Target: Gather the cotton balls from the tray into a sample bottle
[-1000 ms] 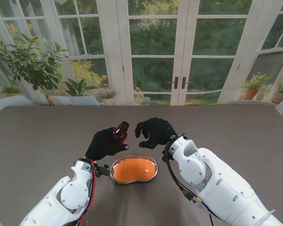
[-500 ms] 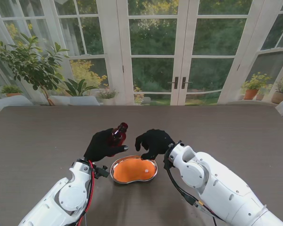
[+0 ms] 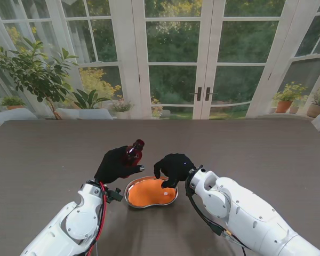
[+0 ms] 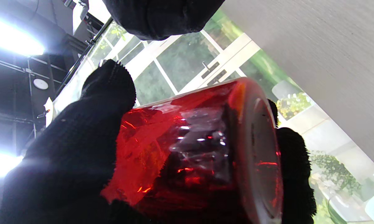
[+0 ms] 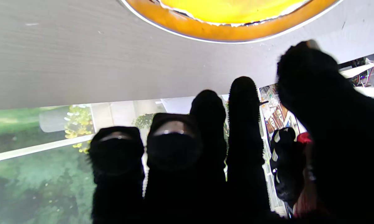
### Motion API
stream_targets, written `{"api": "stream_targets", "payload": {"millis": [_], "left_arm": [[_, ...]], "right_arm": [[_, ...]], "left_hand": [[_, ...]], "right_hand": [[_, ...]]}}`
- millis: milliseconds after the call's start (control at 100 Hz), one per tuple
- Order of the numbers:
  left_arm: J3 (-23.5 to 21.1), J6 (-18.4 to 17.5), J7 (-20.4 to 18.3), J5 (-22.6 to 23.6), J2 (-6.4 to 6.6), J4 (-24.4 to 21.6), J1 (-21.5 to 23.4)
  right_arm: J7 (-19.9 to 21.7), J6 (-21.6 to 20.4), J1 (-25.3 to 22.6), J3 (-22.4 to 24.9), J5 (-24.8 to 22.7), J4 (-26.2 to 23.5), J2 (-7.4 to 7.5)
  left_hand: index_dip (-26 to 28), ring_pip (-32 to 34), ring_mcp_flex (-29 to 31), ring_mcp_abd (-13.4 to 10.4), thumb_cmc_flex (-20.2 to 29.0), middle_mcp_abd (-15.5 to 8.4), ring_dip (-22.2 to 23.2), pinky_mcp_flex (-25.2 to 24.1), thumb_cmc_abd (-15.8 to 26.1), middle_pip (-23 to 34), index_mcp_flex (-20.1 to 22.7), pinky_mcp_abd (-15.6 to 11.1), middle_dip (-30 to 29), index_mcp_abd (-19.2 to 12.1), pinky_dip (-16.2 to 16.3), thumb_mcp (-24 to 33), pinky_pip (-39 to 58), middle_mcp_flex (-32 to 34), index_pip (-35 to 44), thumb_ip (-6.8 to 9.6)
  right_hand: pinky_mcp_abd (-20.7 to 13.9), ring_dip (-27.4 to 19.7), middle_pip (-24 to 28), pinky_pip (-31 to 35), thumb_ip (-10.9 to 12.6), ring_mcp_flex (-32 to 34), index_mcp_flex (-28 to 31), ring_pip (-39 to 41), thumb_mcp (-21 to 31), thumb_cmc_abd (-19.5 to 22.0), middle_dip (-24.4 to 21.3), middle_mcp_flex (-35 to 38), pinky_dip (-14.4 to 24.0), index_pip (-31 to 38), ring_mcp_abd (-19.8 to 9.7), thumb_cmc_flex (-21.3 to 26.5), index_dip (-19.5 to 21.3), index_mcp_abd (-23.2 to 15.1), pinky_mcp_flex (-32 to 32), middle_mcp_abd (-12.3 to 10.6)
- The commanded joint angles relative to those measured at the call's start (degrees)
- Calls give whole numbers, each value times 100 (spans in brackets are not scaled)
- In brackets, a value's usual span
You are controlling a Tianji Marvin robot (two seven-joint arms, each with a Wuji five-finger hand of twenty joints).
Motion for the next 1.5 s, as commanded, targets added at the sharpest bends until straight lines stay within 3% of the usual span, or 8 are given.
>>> {"api": "stream_targets", "payload": {"millis": [0, 350, 420, 500, 860, 1390, 1450, 1490], "left_arm": [[-9, 8, -117, -20, -5, -42, 18], [-21, 23, -135, -25, 1, -57, 38], [-17, 22, -140, -26, 1, -53, 35], [-11, 23, -143, -30, 1, -46, 31], [-16, 18, -141, -42, 0, -51, 44], [10, -12, -153, -75, -6, -21, 21], [12, -15, -150, -77, -7, -17, 18], [13, -18, -148, -76, -8, -14, 16]], "right_arm": [[32, 1, 29, -73, -85, 98, -28], [-142, 61, 255, -450, -244, 527, -31], [-177, 66, 273, -506, -279, 573, -28], [-240, 74, 301, -576, -328, 629, -28], [-613, 175, 460, -974, -475, 941, -83], [-956, 299, 673, -1375, -612, 1239, -145], [-962, 300, 690, -1402, -625, 1251, -144], [-957, 297, 694, -1409, -625, 1253, -143]], "left_hand": [[102, 86, 8, -78, 881, -732, 61, -216, 1060, 37, 728, -285, -79, -1559, -32, 958, -142, 404, 581, 55], [108, 87, 15, -68, 877, -724, 59, -207, 1071, 39, 736, -278, -96, -1554, -27, 939, -139, 403, 578, 55], [108, 88, 19, -67, 873, -716, 58, -213, 1067, 41, 735, -268, -98, -1550, -28, 936, -144, 404, 575, 54], [109, 87, 20, -62, 873, -721, 57, -210, 1075, 39, 737, -267, -102, -1547, -28, 936, -145, 397, 575, 54], [112, 86, 17, -52, 883, -704, 56, -212, 1088, 42, 739, -256, -115, -1528, -26, 921, -148, 395, 569, 55], [118, 92, 21, -30, 879, -691, 59, -215, 1094, 53, 752, -243, -145, -1522, -23, 912, -152, 408, 563, 56], [117, 92, 24, -27, 880, -681, 59, -210, 1096, 51, 753, -243, -150, -1507, -22, 915, -151, 403, 560, 56], [118, 92, 24, -27, 884, -677, 59, -213, 1092, 52, 755, -246, -152, -1512, -22, 917, -152, 405, 560, 57]], "right_hand": [[93, 108, 190, 188, -32, 216, 133, 231, 318, -316, 115, 248, -12, -43, -188, -117, 172, -85, 127, -196], [141, 179, 339, 248, 137, 211, 323, 453, 353, -424, 218, 483, -24, -13, -215, -233, 101, -101, 230, -238], [135, 174, 325, 251, 437, 210, 348, 456, 372, -459, 197, 468, -32, -29, -219, -369, 192, -79, 231, -234], [132, 171, 318, 252, 603, 210, 382, 453, 378, -499, 163, 451, -37, -66, -237, -447, 276, -81, 234, -234], [131, 168, 310, 253, 580, 214, 511, 444, 392, -729, 153, 346, -39, -65, -257, -609, 371, -38, 234, -241], [107, 214, 340, 275, 601, 215, 554, 561, 399, -540, 132, 435, -45, -108, -310, -550, 447, -4, 293, -254], [114, 217, 336, 276, 484, 214, 563, 570, 359, -500, 127, 440, -48, -113, -296, -525, 379, -11, 293, -257], [114, 214, 338, 277, 260, 212, 552, 580, 369, -505, 125, 445, -51, 45, -283, -479, 57, -36, 292, -247]]}}
